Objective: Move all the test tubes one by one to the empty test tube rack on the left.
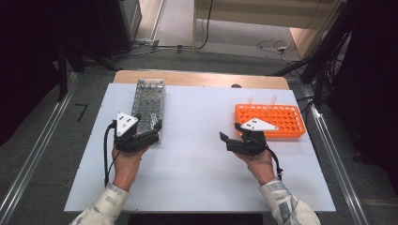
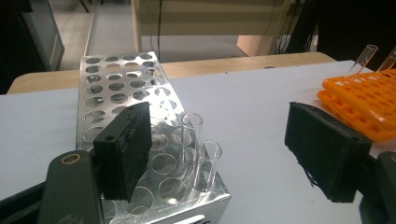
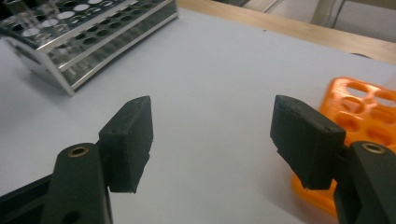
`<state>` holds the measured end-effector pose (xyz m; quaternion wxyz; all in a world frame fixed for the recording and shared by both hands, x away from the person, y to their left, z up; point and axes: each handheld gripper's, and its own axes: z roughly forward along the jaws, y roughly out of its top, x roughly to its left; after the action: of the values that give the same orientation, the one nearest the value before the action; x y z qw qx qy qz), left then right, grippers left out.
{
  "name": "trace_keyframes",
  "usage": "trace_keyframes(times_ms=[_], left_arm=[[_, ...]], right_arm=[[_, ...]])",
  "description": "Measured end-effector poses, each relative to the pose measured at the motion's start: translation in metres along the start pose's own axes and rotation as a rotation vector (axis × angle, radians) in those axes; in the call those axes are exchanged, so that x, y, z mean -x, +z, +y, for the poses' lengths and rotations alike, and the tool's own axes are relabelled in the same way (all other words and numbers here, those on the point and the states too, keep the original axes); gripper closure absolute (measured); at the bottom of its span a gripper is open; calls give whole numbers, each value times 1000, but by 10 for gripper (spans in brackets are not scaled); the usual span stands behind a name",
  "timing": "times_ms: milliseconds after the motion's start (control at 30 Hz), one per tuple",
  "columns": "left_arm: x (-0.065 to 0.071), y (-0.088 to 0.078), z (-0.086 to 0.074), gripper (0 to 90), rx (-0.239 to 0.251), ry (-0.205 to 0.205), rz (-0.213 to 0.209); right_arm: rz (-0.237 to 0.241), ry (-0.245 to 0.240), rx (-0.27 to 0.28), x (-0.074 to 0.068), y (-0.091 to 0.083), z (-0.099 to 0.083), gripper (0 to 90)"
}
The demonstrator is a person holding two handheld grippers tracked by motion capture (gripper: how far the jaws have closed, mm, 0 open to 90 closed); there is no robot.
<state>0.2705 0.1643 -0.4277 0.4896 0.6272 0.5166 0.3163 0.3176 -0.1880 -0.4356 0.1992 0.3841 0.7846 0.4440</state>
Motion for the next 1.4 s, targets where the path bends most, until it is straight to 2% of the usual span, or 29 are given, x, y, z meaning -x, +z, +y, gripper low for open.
trace_keyframes(times_ms=[267, 600, 867, 1400], left_arm=[[-5, -1, 1, 230, 6, -9, 16], [-7, -2, 1, 230, 5, -16, 21], [-8, -2, 1, 230, 2, -19, 27], [-9, -3, 1, 232, 5, -26, 25]], right_arm=[[-82, 54, 17, 33, -10, -2, 288], [-179, 105, 22, 67, -19, -8, 289], [-241, 130, 11, 87, -21, -13, 289], [-296, 171, -3, 109, -10, -17, 303]])
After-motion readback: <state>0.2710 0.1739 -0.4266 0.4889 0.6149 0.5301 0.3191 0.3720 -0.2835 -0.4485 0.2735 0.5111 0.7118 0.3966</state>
